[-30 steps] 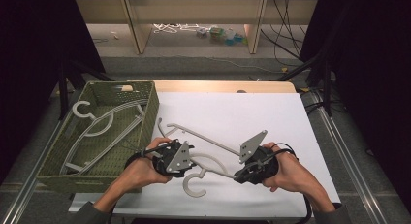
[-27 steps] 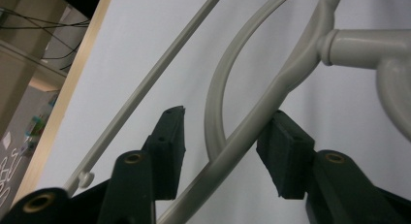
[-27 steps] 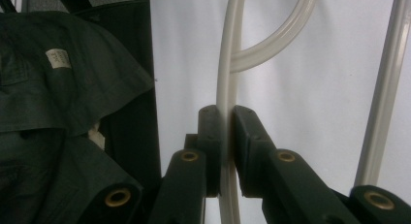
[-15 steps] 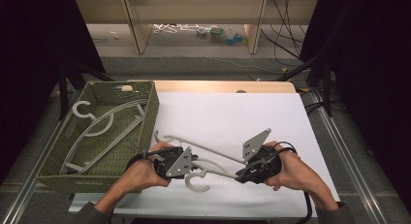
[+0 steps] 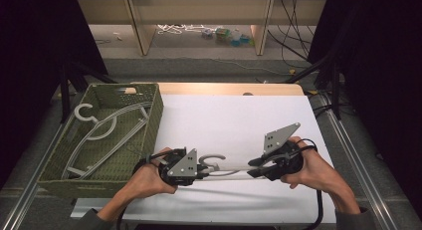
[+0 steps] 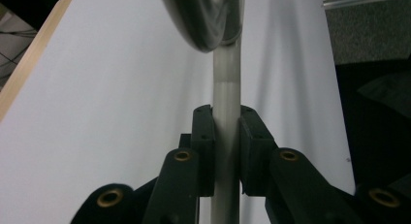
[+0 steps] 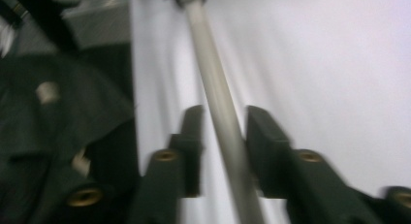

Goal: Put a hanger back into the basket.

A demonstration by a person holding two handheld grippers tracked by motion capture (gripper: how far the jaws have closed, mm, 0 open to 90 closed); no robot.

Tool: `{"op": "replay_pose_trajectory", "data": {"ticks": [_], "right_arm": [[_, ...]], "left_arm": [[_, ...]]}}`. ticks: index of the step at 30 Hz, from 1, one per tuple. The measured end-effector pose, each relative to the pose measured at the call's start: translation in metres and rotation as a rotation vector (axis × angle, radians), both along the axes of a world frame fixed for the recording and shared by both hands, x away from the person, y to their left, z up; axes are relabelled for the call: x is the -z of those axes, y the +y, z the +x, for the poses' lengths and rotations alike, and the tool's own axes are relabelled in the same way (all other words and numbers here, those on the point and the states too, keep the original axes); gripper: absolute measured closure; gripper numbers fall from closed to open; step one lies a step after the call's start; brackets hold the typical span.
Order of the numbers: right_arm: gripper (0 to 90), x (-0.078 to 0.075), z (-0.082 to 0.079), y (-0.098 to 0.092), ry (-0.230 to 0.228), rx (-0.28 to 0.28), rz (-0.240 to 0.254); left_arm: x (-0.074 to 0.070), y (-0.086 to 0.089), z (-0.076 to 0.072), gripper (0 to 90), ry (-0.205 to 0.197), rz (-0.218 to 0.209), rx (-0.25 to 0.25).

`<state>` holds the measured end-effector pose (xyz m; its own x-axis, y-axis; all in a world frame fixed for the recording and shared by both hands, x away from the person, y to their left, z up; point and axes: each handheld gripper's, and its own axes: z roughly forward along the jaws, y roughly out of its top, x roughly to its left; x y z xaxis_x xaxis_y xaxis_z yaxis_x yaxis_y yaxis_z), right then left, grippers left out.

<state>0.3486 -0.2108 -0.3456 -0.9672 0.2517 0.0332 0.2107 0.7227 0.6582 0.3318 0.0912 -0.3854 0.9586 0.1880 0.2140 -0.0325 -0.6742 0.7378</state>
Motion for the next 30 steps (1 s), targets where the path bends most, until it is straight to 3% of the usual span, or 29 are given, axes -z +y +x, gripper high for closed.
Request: {"op": "replay_pose_trajectory", "data": {"ticks": [1, 3, 5, 9, 11, 14, 20, 21, 23, 26, 30], "right_arm": [[53.6, -0.003, 0.001, 0.000, -0.001, 0.056, 0.016], [46.1, -0.006, 0.001, 0.000, -0.040, 0.110, 0.017], [37.9, -0.009, 0.001, 0.002, -0.071, 0.171, 0.046], [27.4, -0.013, 0.001, 0.003, -0.135, 0.274, 0.090], [26.0, -0.013, 0.000, 0.003, -0.170, 0.319, 0.087], [24.6, -0.013, -0.003, 0.000, -0.213, 0.378, 0.158], [20.9, -0.006, -0.010, -0.001, -0.269, 0.461, 0.257], [20.5, -0.005, -0.012, -0.002, -0.293, 0.475, 0.280], [19.1, -0.001, -0.015, -0.003, -0.293, 0.494, 0.311], [17.1, 0.005, -0.020, -0.004, -0.315, 0.512, 0.324], [17.1, 0.016, -0.024, -0.006, -0.335, 0.536, 0.344]], "left_arm": [[0.000, 0.001, 0.001, 79.5, 0.014, -0.008, -0.016], [-0.001, 0.006, 0.004, 79.5, 0.032, -0.012, -0.050], [-0.001, 0.009, 0.007, 79.5, 0.080, -0.058, -0.093], [-0.001, 0.016, 0.012, 79.4, 0.141, -0.108, -0.154], [-0.001, 0.022, 0.015, 79.5, 0.173, -0.127, -0.185], [-0.002, 0.028, 0.018, 79.4, 0.204, -0.163, -0.220], [-0.009, 0.046, 0.023, 79.5, 0.254, -0.264, -0.295], [-0.010, 0.048, 0.024, 79.5, 0.251, -0.274, -0.296], [-0.012, 0.054, 0.024, 79.4, 0.271, -0.305, -0.303], [-0.015, 0.062, 0.025, 79.4, 0.297, -0.339, -0.333], [-0.018, 0.068, 0.025, 79.5, 0.312, -0.378, -0.335]]}}
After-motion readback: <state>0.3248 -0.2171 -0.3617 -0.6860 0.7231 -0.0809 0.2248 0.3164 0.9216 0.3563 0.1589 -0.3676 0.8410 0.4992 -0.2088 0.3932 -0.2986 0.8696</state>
